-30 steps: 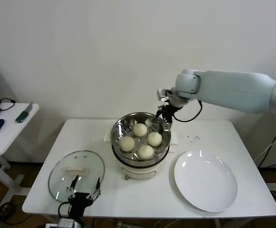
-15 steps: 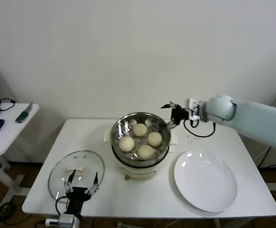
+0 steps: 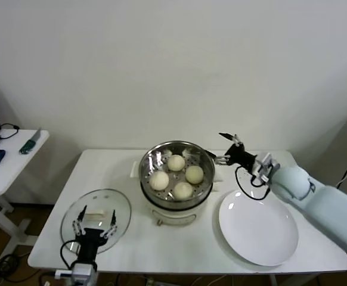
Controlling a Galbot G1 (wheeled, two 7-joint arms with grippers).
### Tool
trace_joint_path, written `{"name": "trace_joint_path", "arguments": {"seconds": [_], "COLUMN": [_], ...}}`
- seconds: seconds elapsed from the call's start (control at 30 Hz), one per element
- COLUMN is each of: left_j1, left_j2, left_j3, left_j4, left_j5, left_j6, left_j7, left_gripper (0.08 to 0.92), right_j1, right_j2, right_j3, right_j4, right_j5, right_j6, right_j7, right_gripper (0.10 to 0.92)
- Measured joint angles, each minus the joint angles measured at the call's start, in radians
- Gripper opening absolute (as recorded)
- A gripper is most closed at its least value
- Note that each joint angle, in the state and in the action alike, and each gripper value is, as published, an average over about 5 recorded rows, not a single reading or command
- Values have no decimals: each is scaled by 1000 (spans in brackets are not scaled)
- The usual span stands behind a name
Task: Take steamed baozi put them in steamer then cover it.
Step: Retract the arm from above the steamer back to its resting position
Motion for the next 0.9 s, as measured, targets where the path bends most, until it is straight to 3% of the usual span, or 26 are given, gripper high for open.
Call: {"name": "trace_joint_path", "arguments": {"seconds": [0.23, 0.47, 0.9], "left_j1": [1, -3, -47], "left_j2": [24, 65, 139], "left_j3": [-13, -25, 18], "left_j4": [-21, -16, 123], "left_j5": [171, 501, 902], "left_j6": [73, 135, 180], "left_j7": [-14, 13, 2], "left_gripper": [823, 823, 823], "right_j1": [-361, -635, -881], "right_j2": [103, 241, 410], "right_j3": [376, 673, 908], "right_j4": [64, 113, 132], "right_j5": [-39, -74, -151], "right_j6": [-2, -10, -11], "right_j7": [55, 31, -42], "right_gripper": [823, 823, 823]}}
